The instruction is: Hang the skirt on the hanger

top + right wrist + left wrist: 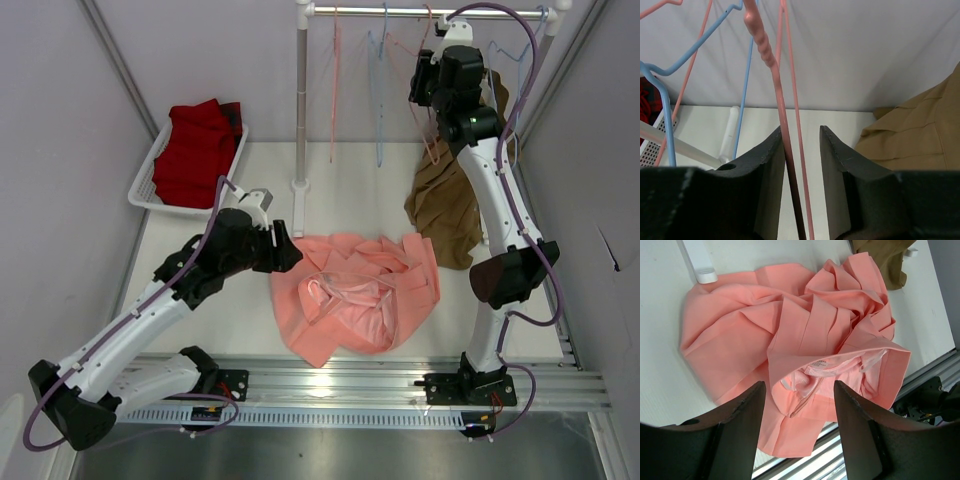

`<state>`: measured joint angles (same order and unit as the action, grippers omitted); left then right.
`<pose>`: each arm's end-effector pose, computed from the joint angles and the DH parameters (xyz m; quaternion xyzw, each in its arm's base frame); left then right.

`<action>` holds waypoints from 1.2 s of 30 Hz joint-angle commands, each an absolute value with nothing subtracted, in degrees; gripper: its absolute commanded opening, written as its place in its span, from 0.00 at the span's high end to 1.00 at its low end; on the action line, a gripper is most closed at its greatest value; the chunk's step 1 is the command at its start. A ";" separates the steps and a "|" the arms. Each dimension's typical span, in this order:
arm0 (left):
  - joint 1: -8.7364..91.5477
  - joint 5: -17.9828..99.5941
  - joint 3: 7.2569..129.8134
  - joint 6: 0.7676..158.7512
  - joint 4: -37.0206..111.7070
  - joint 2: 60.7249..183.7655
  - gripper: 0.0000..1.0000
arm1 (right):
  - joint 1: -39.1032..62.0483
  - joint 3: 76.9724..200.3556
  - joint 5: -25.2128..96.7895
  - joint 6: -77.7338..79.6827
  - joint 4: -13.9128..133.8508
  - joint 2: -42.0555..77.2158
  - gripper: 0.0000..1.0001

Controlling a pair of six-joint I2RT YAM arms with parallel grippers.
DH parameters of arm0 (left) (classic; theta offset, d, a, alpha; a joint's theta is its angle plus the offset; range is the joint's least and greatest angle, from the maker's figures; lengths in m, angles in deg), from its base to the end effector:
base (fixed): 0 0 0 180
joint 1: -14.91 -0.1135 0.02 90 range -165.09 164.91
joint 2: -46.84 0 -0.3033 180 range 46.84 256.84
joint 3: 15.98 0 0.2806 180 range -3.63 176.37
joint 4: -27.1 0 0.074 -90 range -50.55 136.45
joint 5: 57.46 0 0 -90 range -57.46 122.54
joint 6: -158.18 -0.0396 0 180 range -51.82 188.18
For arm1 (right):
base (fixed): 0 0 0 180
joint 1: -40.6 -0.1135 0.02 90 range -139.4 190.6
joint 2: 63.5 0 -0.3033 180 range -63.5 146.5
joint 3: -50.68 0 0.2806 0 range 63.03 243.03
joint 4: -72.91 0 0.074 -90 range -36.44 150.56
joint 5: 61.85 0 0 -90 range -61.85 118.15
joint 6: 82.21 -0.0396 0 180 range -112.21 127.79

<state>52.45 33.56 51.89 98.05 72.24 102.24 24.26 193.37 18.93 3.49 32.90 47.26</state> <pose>0.1719 -0.1330 0.3624 0.0629 0.8752 -0.2727 0.3947 0.4601 0.1283 0.5296 -0.0265 0.7541 0.0573 0.6537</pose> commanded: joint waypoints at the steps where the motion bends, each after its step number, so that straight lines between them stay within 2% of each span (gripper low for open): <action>1: 52.79 32.98 53.23 97.27 71.97 100.54 0.38 | 24.34 196.88 19.09 4.71 32.62 46.18 0.62; 6: 52.79 32.81 53.06 97.27 72.41 100.01 0.38 | 24.34 198.38 20.06 4.54 32.35 46.80 0.69; 10: 52.79 32.81 52.97 97.27 72.41 99.93 0.39 | 24.43 199.96 21.64 4.54 31.38 47.51 0.82; 12: 52.79 32.81 52.97 97.36 72.41 100.01 0.39 | 24.34 200.14 21.99 4.54 31.21 47.42 0.97; 13: 52.87 32.81 52.97 97.36 72.41 100.01 0.39 | 24.51 200.23 22.26 4.36 31.12 47.33 1.00; 23: 52.79 32.81 52.97 97.45 72.32 99.84 0.43 | 27.41 202.95 25.86 1.81 31.91 45.31 1.00; 36: 52.79 33.07 52.18 97.36 70.47 100.80 0.42 | 27.59 192.59 26.74 0.14 32.44 32.48 1.00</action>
<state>52.45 33.12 51.89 98.07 72.99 100.95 27.69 193.92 25.99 1.33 30.83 37.77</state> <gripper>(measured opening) 0.582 0.041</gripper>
